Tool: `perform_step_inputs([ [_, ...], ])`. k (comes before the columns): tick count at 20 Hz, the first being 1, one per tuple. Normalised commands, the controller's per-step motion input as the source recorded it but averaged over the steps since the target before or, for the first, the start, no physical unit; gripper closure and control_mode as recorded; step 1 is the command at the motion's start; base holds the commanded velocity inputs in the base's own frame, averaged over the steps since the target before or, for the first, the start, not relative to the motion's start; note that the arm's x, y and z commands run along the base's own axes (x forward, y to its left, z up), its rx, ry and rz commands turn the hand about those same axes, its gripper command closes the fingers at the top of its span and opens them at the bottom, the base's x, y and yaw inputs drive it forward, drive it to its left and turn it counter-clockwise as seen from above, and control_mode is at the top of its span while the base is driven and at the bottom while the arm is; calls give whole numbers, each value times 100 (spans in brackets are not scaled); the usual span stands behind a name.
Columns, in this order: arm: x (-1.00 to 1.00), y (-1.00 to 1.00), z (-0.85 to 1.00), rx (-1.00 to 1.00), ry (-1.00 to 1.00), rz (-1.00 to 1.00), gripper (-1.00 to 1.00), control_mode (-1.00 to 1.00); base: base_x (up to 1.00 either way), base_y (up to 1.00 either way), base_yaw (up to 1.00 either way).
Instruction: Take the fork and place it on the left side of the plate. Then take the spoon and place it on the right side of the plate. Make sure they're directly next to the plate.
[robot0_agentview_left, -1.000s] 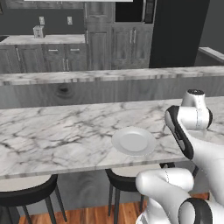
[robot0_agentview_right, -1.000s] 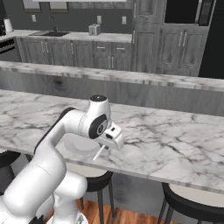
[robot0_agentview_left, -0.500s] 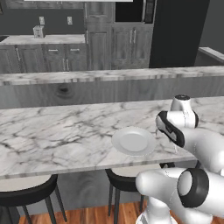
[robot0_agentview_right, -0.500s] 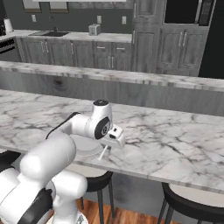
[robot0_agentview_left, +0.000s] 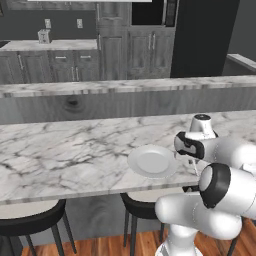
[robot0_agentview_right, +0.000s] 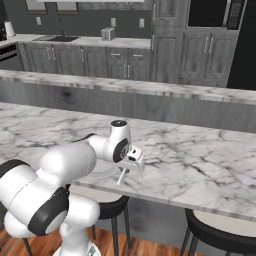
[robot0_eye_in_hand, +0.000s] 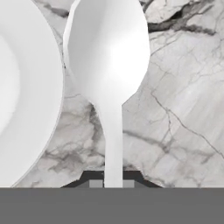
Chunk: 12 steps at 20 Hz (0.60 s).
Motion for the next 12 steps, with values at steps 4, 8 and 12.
perform_step_inputs([
  [4,5,-19,-21,0,0,0,100,-100,0,0,0],
  [8,5,-8,-22,0,0,0,100,-100,0,0,0],
  [12,21,0,-20,0,0,0,100,-100,0,0,0],
])
